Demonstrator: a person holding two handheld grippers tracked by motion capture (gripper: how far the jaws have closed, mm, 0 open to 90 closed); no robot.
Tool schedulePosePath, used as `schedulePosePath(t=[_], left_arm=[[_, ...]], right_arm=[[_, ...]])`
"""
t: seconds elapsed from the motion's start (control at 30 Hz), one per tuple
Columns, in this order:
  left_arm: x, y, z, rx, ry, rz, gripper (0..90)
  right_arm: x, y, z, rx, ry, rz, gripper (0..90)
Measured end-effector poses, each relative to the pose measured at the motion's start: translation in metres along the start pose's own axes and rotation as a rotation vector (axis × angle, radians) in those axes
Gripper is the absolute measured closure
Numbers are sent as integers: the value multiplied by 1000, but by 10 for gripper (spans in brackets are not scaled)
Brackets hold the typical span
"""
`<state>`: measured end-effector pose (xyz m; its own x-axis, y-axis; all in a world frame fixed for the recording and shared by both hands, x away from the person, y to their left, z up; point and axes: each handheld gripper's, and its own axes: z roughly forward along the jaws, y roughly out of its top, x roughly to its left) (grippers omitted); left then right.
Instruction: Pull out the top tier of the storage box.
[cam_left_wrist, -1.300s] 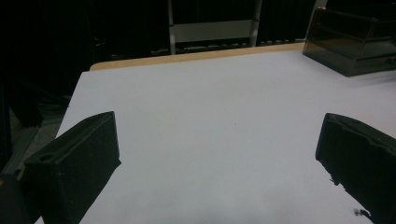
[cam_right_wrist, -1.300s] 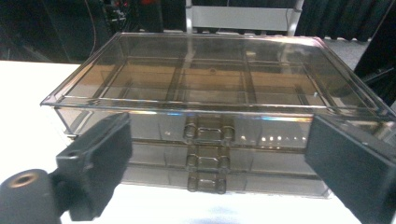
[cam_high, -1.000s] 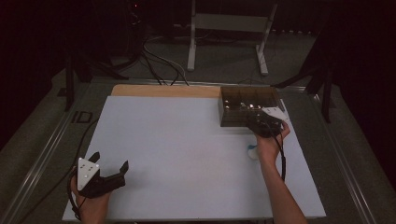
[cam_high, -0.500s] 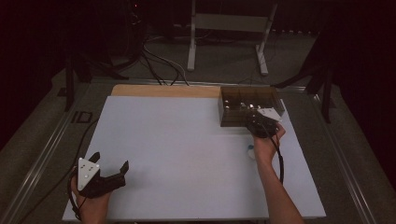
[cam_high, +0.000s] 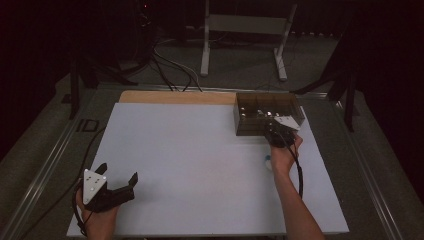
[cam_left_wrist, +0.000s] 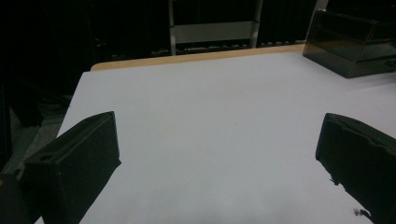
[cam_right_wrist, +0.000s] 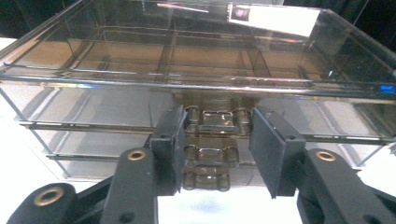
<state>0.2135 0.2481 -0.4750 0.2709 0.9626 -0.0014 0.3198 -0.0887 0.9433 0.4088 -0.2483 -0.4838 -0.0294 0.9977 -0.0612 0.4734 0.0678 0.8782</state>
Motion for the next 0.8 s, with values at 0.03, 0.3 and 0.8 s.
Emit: schedulePosePath(t=[0.03,0.3,0.8], left_arm=[[0,0,0,0,-1,0,11],[-1,0,1,4,-4,4,11],[-1,0,0,1,-2,3,11]], right_arm=[[0,0,0,0,1,4,554],[-1,0,0,-6,10,17,553],[-2,1,0,0,10,19,564]])
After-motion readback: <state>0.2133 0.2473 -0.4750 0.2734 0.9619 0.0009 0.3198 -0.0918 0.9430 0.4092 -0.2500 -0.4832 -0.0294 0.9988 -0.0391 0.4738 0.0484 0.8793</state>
